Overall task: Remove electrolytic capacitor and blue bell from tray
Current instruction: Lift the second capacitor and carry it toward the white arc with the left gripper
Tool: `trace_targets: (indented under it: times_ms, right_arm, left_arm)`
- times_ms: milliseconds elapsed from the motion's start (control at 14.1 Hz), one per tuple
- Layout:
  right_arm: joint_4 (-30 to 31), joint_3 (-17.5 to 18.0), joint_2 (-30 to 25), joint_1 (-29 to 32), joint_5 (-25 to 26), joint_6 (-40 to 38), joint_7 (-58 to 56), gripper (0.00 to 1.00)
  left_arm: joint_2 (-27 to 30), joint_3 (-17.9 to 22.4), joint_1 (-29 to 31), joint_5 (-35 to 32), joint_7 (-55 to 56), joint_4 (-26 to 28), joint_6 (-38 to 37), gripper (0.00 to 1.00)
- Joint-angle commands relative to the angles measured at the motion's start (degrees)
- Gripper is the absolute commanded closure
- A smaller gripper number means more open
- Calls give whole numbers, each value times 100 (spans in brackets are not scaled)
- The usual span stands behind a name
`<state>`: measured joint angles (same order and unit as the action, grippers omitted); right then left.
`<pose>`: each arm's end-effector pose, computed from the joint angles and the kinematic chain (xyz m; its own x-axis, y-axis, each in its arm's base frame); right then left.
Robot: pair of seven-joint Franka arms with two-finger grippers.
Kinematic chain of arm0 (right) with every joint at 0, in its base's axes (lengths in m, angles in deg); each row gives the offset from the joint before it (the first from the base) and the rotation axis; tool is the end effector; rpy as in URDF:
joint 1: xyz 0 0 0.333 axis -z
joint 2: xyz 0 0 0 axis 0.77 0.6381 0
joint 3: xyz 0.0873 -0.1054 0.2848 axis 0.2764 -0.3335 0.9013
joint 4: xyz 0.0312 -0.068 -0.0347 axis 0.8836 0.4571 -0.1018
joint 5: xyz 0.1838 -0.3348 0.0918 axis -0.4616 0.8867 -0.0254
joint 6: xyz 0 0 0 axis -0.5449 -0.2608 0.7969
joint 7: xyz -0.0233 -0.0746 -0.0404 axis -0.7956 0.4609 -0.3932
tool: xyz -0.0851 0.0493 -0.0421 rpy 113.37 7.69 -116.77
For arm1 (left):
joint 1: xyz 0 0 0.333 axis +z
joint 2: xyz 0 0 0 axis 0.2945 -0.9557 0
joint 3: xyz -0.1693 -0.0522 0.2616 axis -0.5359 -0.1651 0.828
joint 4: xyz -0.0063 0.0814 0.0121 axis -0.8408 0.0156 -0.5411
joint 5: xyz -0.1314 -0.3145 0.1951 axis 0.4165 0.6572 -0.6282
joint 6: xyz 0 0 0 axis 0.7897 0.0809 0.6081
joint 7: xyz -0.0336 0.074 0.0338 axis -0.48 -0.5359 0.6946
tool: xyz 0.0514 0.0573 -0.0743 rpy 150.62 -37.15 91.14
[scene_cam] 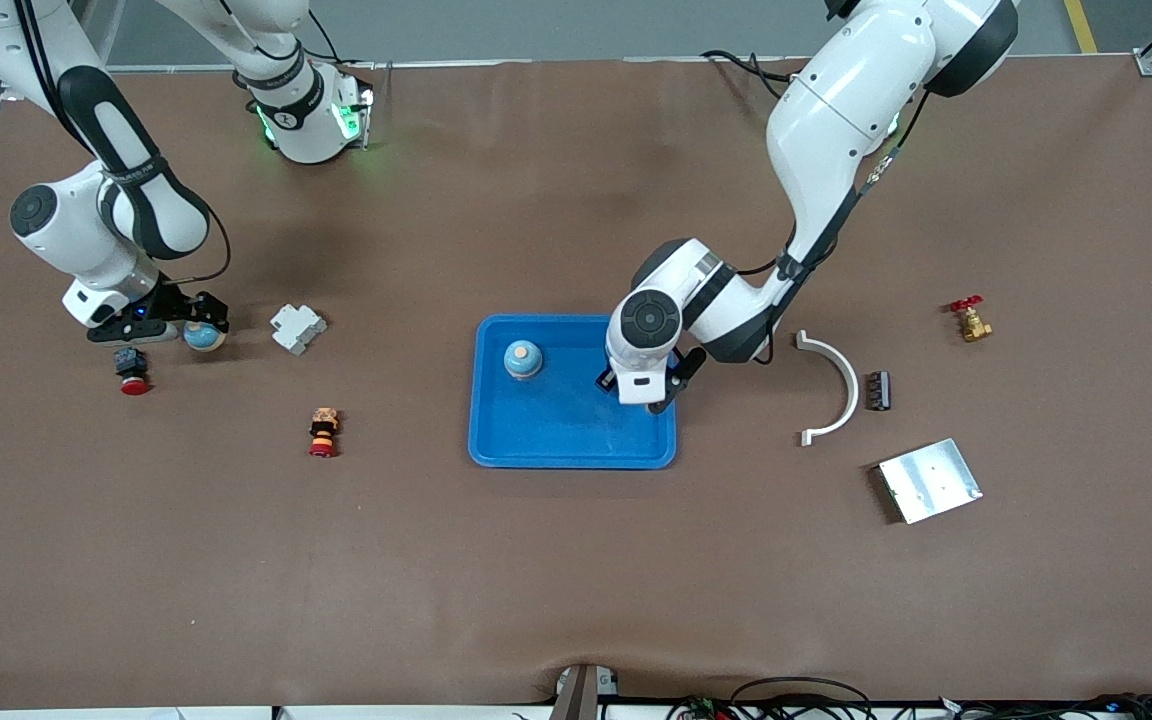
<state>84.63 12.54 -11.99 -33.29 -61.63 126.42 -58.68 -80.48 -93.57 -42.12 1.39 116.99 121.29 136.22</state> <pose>0.4180 -0.1521 0.1784 0.9933 0.0864 0.0772 0.0893 -0.9954 -0.0350 0.5188 -0.4522 0.1755 0.6377 0.7544 -0.1558 0.7473 -0.6549 -0.1123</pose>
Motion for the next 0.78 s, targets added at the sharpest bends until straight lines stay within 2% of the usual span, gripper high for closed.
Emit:
trace_targets:
  times_ms: [0,71,213,498,712]
  right_arm:
    - [-116,44,-390,-45,-173,-498,48,0]
    - [-195,44,-548,-28,-173,-840,135,0]
    - [-292,53,-900,-71,-173,-1237,896,0]
    - [-582,44,-1358,-624,-156,-1906,1874,0]
    - [-810,53,-1622,-1037,-156,-2187,3426,0]
  left_arm:
    - [-4,34,-41,-404,-140,-102,-57,95]
    - [-4,34,-50,-449,-133,-111,-66,100]
    - [40,34,-24,-450,-141,-102,-110,100]
    - [181,34,38,-511,-185,-137,-391,100]
    - [531,34,73,-494,-1148,-137,-1048,100]
